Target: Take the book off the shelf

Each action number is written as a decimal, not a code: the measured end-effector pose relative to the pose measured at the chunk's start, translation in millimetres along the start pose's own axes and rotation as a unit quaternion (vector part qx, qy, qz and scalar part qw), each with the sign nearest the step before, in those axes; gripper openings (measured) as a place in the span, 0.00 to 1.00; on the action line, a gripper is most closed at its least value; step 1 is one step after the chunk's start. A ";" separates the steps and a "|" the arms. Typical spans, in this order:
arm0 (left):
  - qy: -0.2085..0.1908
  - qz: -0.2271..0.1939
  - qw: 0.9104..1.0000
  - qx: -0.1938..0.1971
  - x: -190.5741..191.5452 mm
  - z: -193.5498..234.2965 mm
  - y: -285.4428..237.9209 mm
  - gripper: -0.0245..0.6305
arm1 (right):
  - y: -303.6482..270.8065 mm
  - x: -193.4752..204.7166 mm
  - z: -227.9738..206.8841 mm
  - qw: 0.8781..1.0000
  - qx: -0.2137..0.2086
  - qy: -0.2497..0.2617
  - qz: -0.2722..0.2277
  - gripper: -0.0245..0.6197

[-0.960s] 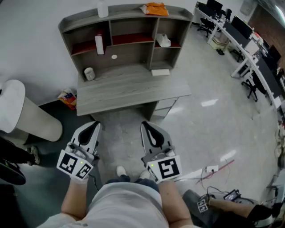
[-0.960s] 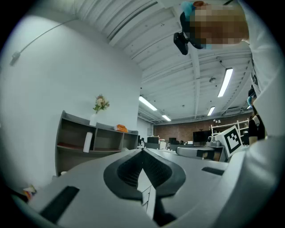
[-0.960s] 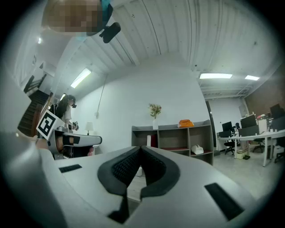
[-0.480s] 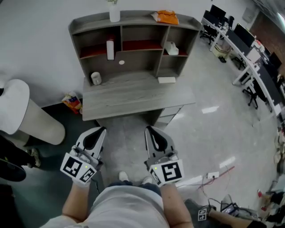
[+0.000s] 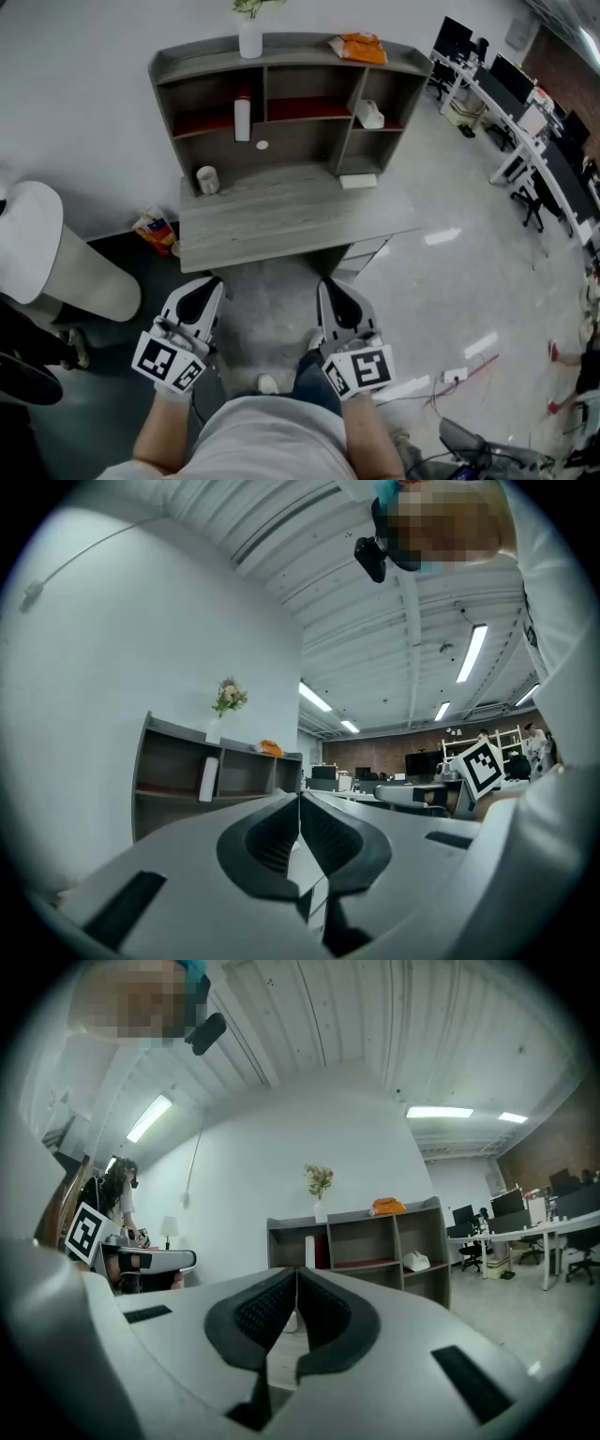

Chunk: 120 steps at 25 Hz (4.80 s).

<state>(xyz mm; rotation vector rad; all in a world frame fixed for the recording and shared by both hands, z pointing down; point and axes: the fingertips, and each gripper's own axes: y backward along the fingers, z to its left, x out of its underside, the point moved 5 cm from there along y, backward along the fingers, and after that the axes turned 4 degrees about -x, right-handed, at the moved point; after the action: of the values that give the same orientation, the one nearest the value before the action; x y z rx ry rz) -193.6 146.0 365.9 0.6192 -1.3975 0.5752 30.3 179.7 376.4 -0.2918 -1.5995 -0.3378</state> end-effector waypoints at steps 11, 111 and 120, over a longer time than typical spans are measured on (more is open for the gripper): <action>-0.003 0.022 0.998 -0.057 19.0 50.7 -81.8 0.07 | -98.9 17.8 -72.9 0.999 -0.042 -0.030 0.002 0.07; -0.019 0.084 0.957 -0.277 29.3 217.7 -197.8 0.37 | -354.8 51.0 -121.2 0.966 -0.216 -0.127 0.071 0.07; 0.001 0.114 0.956 -0.270 60.5 215.8 -200.9 0.37 | -348.5 54.9 -122.6 0.968 -0.213 -0.110 0.079 0.07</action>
<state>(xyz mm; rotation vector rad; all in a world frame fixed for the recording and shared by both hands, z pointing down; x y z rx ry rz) -202.0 -148.1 429.5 0.0180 -1.5506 0.3456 5.2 -190.0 423.3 -0.8072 -1.6970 -0.5401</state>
